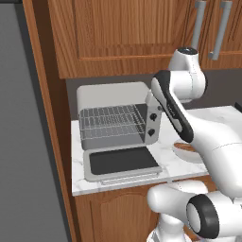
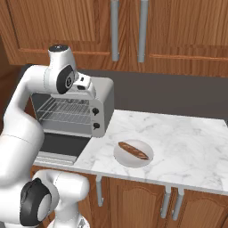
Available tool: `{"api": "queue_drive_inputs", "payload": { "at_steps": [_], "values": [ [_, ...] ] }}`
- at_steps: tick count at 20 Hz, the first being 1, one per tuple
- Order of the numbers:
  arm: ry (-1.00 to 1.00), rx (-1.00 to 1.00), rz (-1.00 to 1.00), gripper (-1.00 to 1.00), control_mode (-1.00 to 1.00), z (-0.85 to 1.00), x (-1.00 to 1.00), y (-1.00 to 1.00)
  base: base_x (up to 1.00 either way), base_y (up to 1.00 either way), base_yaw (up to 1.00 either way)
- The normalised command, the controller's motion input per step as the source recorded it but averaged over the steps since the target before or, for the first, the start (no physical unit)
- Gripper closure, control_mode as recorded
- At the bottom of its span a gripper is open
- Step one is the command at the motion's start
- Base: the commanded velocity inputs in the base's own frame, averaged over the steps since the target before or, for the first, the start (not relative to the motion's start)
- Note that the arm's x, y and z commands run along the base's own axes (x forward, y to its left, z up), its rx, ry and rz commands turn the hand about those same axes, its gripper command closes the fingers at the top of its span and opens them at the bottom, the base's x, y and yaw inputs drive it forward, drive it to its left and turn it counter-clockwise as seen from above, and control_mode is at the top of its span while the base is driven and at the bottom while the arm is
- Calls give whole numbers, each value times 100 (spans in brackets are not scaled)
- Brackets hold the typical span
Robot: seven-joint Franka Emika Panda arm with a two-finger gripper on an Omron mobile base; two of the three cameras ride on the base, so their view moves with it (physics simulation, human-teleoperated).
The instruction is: Pull the toaster oven rack outwards. Pick up the baguette from the plate and place it on the toaster oven rack. Close the toaster oven door fully and set the temperature to the lowest setting.
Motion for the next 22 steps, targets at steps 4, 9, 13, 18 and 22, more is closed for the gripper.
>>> {"api": "queue_drive_inputs", "payload": {
  "at_steps": [4,9,13,18,22],
  "values": [
    [0,0,0,-100,-100,0,-9,0,0,0,0],
    [0,-9,1,-100,-100,-2,-30,37,0,0,0],
    [0,-18,2,-100,-100,-6,-28,58,0,0,0],
    [0,-21,3,-100,-100,-23,-16,59,0,0,0],
    [-5,-17,0,-100,-100,-38,-11,44,0,0,0]
  ]
}}
